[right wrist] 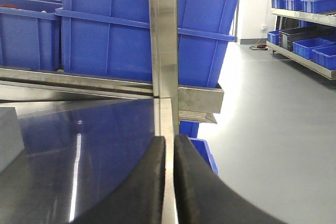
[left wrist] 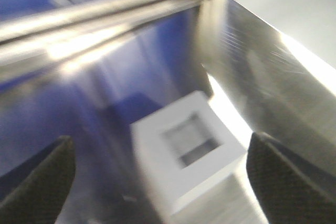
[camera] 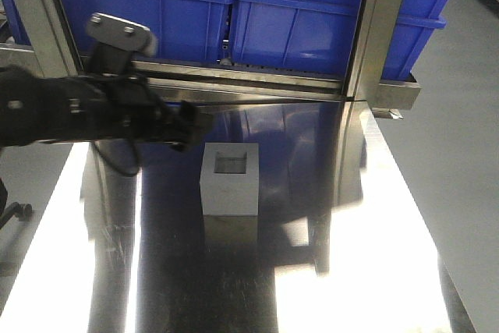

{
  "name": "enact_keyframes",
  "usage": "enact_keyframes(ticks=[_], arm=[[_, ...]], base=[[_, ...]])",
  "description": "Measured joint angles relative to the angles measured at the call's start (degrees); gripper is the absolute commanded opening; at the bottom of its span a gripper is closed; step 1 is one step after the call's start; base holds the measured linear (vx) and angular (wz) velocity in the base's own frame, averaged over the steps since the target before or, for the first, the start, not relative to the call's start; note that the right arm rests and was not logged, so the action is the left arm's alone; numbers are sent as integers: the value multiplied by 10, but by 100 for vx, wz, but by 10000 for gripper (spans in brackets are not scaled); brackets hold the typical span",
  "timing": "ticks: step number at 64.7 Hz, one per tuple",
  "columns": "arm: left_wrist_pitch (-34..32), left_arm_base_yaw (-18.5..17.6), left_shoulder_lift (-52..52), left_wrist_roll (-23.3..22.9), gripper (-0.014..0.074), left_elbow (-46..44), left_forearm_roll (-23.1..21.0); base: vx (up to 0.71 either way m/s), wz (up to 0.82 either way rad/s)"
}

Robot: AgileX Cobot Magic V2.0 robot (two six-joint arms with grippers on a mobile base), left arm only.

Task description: Sort gray base to blue bin

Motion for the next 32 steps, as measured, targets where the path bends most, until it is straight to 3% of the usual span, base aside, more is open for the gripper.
enact_keyframes(ticks=[16, 32], arm=[[1, -8, 121, -100, 625, -78, 0], [6, -8, 210, -148, 619, -129, 0]], base=[[0, 0], [0, 0]])
